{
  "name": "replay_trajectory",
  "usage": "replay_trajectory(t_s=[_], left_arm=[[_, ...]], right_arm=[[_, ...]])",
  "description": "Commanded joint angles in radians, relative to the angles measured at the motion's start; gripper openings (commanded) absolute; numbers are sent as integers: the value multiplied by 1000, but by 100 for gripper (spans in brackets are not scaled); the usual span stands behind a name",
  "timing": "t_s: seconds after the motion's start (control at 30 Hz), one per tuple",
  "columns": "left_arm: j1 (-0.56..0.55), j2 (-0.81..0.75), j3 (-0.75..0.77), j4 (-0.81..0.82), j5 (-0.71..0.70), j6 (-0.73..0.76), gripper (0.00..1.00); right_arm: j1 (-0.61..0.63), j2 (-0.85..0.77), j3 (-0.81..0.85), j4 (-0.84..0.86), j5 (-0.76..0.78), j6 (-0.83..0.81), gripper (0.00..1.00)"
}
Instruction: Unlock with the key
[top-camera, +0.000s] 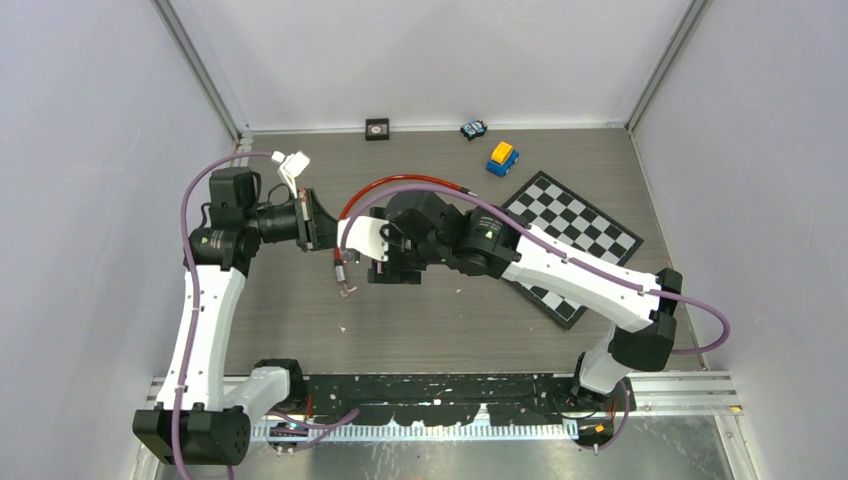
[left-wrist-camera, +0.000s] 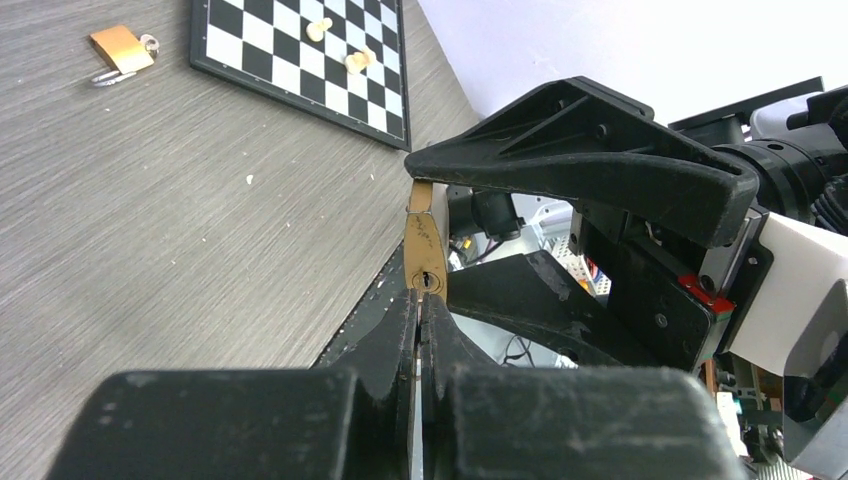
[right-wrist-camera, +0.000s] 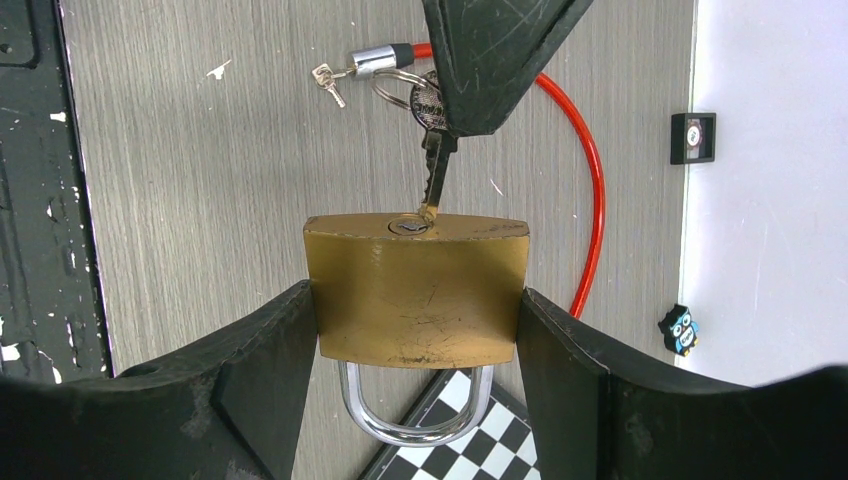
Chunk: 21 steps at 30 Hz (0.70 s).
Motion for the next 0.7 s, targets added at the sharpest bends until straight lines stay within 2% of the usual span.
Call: replay_trajectory(t_s=[0.0,0.67], left_arm=[[6,-25,-5,44,49,-21,0],[6,-37,-26,52,56,-6,0]], right_arm=[[6,-65,64,107,23,8,1],[6,-65,67,112,24,26,1]])
